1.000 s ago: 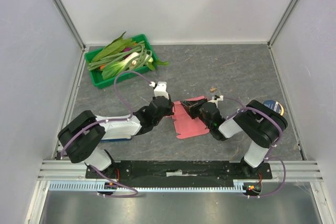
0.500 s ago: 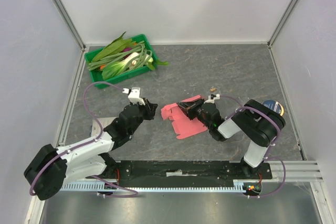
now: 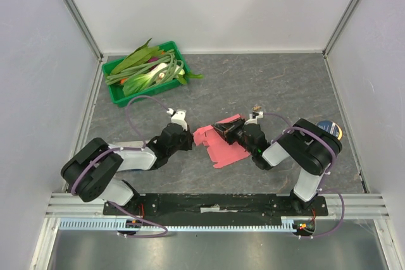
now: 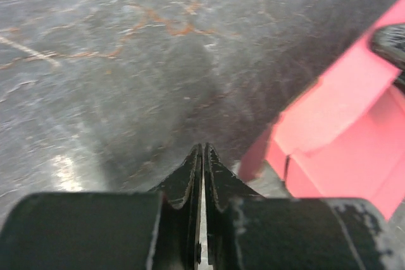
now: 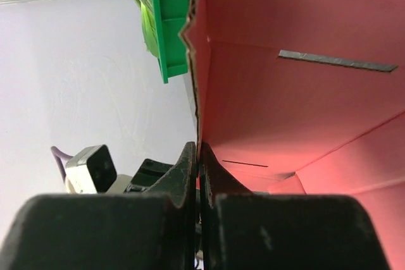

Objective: Fold the paper box

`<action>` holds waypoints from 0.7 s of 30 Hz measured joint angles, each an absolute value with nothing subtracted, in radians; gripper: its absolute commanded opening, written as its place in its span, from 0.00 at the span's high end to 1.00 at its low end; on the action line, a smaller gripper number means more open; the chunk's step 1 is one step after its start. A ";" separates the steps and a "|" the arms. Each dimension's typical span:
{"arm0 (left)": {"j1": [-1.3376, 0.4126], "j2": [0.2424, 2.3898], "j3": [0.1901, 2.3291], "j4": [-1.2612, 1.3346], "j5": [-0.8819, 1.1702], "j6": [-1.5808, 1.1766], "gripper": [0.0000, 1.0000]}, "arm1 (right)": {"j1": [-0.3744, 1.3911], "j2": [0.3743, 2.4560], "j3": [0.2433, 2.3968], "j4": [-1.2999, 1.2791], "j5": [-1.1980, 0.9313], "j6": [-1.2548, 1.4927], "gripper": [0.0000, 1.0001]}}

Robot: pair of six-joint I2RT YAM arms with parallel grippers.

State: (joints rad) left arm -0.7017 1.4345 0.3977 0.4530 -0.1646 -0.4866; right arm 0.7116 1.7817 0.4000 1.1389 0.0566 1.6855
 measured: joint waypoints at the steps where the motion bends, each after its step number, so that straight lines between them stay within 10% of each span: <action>1: -0.712 1.448 0.400 0.476 -0.152 -0.482 0.92 | 0.711 1.780 0.401 1.135 0.056 1.678 1.00; 21: -0.905 1.529 0.459 0.533 -0.297 -0.464 0.82 | 0.709 1.686 0.416 0.998 0.080 1.550 1.00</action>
State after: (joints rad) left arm -0.9054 1.5291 0.4591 0.5335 -0.2966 -0.4641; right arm 0.7086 1.6855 0.4156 0.9977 0.0795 1.5501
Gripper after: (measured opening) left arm 0.104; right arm 0.010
